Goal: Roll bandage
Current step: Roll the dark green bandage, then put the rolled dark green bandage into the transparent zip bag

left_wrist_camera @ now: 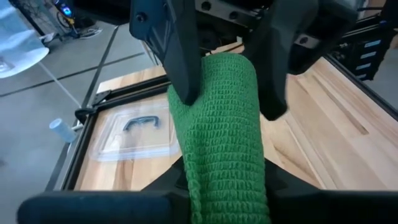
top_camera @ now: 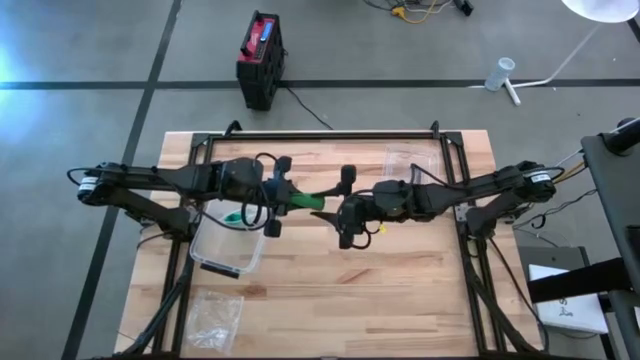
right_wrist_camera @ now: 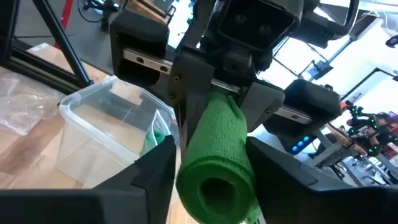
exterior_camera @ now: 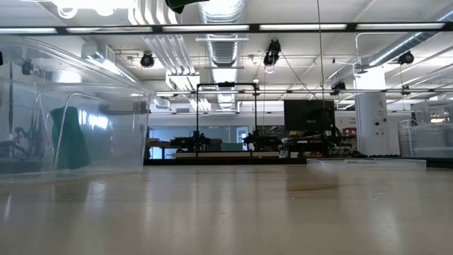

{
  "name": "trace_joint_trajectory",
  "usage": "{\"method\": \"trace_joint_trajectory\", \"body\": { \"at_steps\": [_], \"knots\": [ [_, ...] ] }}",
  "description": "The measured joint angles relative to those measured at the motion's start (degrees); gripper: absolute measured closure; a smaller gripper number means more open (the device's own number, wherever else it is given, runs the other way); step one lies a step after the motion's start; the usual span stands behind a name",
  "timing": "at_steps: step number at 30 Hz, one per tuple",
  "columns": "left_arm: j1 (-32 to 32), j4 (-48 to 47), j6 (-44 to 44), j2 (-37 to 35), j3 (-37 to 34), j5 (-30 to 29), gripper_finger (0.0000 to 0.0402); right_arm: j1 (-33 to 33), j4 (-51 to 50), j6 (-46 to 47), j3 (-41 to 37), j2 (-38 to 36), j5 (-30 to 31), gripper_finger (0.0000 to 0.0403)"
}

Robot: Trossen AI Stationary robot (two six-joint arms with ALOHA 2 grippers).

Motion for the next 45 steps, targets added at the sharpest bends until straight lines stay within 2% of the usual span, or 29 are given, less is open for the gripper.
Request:
{"method": "trace_joint_trajectory", "body": {
  "at_steps": [5,13,16,18,24,26,28,31,35,39,45],
  "knots": [
    [0.0,0.0,0.9,0.0,0.0,0.0,0.0318,-0.1,-0.4,0.1,0.0,0.0,0.0,0.0264],
    [-0.2,-1.3,1.2,-0.4,1.4,0.0,0.0254,-0.1,-1.8,0.9,0.0,-0.2,0.0,0.0373],
    [-0.2,-8.8,0.5,-1.7,5.3,-0.1,0.0228,-0.1,-5.0,0.8,-0.1,-1.9,0.0,0.0374],
    [-0.2,-18.4,-2.1,-2.3,8.9,-0.7,0.0211,0.0,-7.4,1.4,-0.1,-3.8,1.4,0.0374],
    [-0.9,-49.1,-20.3,-2.5,16.3,0.5,0.0169,0.0,-19.6,6.3,0.0,-10.8,4.6,0.0374],
    [-2.0,-57.1,-28.3,-2.7,16.1,4.4,0.0159,0.1,-22.7,8.9,-0.3,-12.1,5.4,0.0374],
    [-4.3,-61.1,-36.8,-2.8,14.6,10.5,0.0152,0.1,-25.2,11.2,-1.1,-13.1,6.3,0.0374],
    [-10.9,-59.8,-48.5,-3.1,11.6,16.4,0.0149,0.2,-27.0,14.0,-2.0,-13.3,6.4,0.0374],
    [-22.0,-53.1,-61.5,-1.7,8.7,17.5,0.0155,1.5,-29.2,17.2,-2.5,-13.0,6.5,0.0374],
    [-32.0,-45.8,-75.1,1.1,7.8,13.8,0.0166,5.5,-30.3,20.7,-3.1,-12.7,8.1,0.0374],
    [-45.3,-38.3,-95.5,7.4,7.7,8.0,0.0178,16.4,-30.9,30.1,-4.0,-12.7,16.2,0.0374]
  ]
}}
